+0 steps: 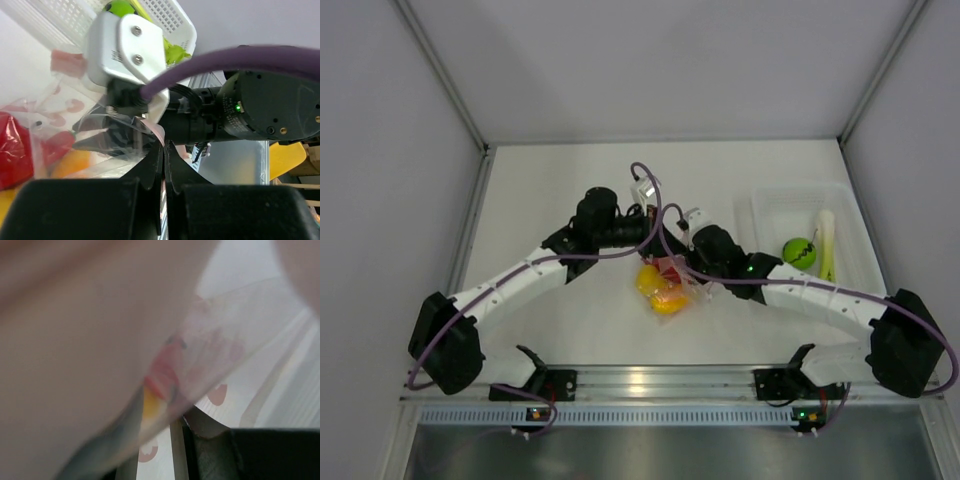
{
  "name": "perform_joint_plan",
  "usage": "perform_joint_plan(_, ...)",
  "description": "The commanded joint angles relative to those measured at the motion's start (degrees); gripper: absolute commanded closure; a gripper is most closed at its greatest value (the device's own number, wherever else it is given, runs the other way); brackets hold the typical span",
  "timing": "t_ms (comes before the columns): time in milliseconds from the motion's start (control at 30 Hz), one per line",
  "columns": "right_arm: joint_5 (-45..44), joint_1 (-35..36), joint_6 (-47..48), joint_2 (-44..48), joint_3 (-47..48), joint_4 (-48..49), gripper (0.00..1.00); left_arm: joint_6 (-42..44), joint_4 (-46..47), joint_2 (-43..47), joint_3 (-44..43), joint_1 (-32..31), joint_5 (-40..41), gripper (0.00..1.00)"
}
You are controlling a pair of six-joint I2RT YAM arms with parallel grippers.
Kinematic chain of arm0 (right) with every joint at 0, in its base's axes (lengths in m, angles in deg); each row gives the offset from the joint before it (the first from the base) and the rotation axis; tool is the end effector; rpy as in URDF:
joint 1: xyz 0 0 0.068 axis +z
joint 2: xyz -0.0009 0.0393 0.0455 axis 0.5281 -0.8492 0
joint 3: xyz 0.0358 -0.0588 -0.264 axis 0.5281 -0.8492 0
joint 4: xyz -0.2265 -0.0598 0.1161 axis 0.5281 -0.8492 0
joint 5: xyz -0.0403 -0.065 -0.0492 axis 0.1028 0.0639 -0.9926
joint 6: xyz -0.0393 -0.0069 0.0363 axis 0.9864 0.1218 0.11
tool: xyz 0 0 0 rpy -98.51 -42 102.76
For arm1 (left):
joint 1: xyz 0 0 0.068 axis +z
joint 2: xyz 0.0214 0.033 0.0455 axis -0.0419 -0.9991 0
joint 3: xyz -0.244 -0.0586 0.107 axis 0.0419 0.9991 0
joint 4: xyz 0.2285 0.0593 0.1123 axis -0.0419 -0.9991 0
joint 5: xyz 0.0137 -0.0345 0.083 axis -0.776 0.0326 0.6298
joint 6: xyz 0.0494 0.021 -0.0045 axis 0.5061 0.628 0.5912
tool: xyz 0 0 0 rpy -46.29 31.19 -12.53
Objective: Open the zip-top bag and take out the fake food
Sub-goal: Pick up the fake vegetable from the zipper food storage bag.
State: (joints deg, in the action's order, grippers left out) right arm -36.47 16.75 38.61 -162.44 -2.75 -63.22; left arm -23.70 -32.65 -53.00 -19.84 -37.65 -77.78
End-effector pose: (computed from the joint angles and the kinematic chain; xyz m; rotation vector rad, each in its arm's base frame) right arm 0.1831 0.1968 0.2383 -0.6195 2.2110 0.3173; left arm 0.2231 -0.2157 0.3150 0.6029 1.9657 -1.4666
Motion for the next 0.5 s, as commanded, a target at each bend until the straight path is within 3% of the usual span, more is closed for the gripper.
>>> perform_joint_plan(0, -7.8, 0.7, -3.5, -3.5, 6.5, 3.2, 0.73, -1.7, 3.7, 0.3, -0.1, -0.7, -8.9, 1.0)
perform_joint_plan(133, -6.4, 0.3, -17.3, -6.7, 9.9, -2.0, 0.73, -1.6, 3.8, 1.1, 0.6, -0.7, -7.2, 1.0)
perform_joint_plan(233, -5.4, 0.9, -22.7, -7.1, 10.1, -2.1, 0.75, -2.1, 3.8, 1.5, 1.6, -0.7, -3.5, 1.0)
perform_joint_plan(467, -3.0, 1.9, -17.5, -12.7, 10.3, -1.3, 0.77, -3.9, 3.7, 4.5, 2.4, -0.6, 5.6, 1.0)
